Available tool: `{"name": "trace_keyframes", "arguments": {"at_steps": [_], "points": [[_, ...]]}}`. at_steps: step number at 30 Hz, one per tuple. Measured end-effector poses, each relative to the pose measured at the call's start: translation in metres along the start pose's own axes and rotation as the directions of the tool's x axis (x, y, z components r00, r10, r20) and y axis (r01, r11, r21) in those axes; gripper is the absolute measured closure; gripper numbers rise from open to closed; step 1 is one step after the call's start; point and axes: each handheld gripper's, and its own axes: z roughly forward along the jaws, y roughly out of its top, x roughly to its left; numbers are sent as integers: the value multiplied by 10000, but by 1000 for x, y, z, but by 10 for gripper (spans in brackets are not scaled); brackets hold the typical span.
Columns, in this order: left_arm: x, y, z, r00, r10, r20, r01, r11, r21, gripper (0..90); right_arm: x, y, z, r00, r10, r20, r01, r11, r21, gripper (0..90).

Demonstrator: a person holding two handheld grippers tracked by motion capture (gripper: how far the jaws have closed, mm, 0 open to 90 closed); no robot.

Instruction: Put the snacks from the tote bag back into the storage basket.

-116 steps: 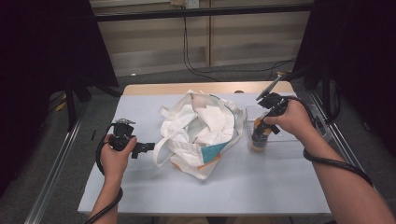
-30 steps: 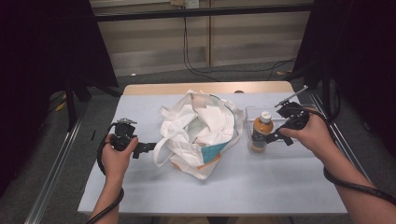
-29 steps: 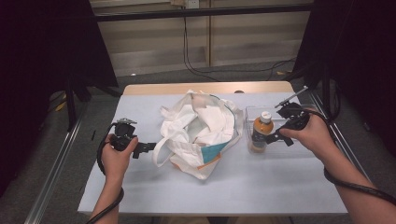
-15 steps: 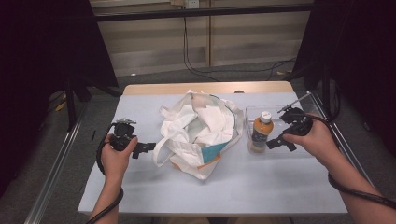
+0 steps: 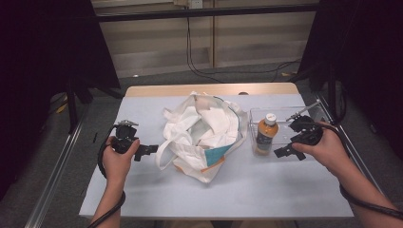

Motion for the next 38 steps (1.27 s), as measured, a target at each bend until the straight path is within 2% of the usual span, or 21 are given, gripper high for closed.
{"name": "trace_keyframes", "arguments": {"at_steps": [3,11,16,18,19,20,26,34,38], "points": [[0,0,0,10000,-5,-2,5,10000,-4,48,0,-3,1,10000,-7,18,8,10000,-84,107],[0,0,0,10000,47,-12,-47,10000,30,48,6,-9,7,9994,-331,30,331,9994,97,102],[1,0,-1,10000,63,9,-63,10000,73,48,8,-13,10,9993,-347,-107,348,9993,114,101],[1,0,-1,10000,64,-51,-64,10000,36,48,10,-15,11,9997,-254,-13,254,9995,174,101],[1,0,-1,10000,93,-27,-93,9999,80,48,9,-16,12,9991,-407,-87,408,9991,115,101],[1,0,-1,10000,90,-17,-90,9999,80,48,10,-17,12,9995,-281,-136,283,9995,109,101],[1,-1,0,10000,43,-23,-43,10000,38,48,11,-23,16,9987,-517,13,517,9986,107,101],[1,0,1,10000,-21,-7,21,10000,13,48,15,-33,24,9984,-563,96,562,9983,159,101],[1,0,1,10000,-47,-31,47,10000,-15,48,15,-38,28,9983,-570,110,570,9984,11,101]]}}
